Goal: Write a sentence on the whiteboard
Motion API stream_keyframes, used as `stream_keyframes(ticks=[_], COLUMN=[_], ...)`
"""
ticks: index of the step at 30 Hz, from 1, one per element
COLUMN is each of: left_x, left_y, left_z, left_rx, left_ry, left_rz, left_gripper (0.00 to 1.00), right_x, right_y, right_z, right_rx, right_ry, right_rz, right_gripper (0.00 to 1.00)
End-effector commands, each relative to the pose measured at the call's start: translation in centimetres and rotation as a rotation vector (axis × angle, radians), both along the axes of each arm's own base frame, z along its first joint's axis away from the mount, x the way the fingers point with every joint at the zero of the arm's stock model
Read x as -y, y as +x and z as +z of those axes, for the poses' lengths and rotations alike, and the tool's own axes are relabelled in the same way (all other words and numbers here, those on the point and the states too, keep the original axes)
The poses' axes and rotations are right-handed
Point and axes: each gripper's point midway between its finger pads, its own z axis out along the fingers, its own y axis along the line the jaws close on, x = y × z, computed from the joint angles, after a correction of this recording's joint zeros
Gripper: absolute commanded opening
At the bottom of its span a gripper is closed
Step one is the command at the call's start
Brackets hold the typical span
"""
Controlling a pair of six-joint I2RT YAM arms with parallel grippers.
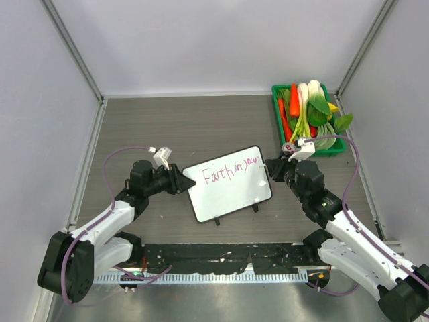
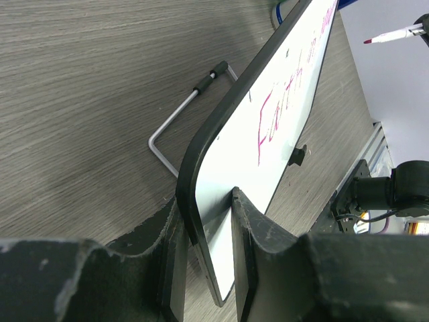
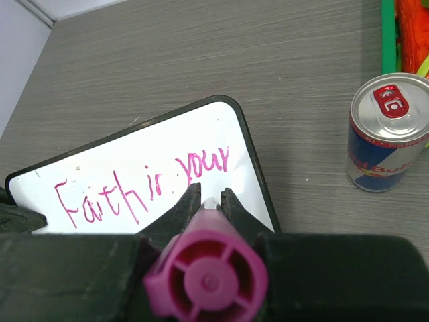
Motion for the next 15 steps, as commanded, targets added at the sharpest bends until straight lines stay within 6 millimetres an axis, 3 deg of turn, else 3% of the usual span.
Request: stream_keyframes(ticks=[1,15], left_x=[-1.19,-1.15], left_y=[0.56,0.47], left_z=[-1.56,-1.44], left_rx=[0.023,0.032], left_ry=[0.078,0.073], left_rz=[0.034,0.03], left_gripper=[0.0,0.0], right_x=[-0.21,-0.21], right_y=[0.21,-0.09], right_z=[1.35,0.95], right_rx=[0.045,0.02], right_ry=[-0.002,-0.037], right_rz=[0.018,0.038], right_gripper=[0.01,0.01])
